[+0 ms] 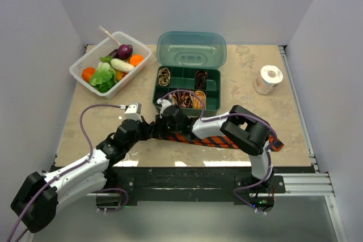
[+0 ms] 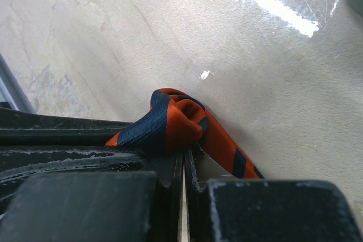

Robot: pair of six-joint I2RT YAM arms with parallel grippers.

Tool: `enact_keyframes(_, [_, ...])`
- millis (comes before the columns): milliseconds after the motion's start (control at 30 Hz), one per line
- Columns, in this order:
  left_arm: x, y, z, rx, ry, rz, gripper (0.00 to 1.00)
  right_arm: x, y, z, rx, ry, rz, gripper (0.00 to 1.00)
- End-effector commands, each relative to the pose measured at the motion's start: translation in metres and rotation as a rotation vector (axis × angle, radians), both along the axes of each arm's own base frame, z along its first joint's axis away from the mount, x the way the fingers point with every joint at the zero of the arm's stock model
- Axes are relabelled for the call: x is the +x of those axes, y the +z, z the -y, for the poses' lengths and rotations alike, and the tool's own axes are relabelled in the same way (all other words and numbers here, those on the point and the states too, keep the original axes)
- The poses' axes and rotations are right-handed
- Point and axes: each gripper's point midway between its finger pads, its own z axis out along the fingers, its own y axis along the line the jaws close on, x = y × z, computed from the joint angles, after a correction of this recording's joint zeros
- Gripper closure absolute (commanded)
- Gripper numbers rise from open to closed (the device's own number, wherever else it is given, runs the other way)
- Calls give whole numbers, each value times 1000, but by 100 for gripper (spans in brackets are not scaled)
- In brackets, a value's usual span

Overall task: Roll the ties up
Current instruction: Roll the tie at the center of the board.

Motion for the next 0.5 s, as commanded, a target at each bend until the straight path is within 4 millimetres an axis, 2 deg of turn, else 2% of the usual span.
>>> enact_keyframes(0, [-6, 17, 26, -58, -80, 18, 100, -14, 16, -8, 129, 36, -9, 100])
enact_keyframes(67, [-8, 15, 26, -55, -75, 19, 100, -16, 19, -11, 177, 35, -20, 100])
enact_keyframes(333, [-16, 5, 27, -46, -79, -1, 100, -28, 6, -14, 257, 46, -93, 100])
enact_keyframes(433, [-21, 3, 29, -54, -81, -6, 100, -29, -4, -7, 210, 31, -108, 100])
enact_keyframes(467, [-22, 2, 27, -54, -75, -7, 100, -27, -1, -5, 196, 31, -87, 100])
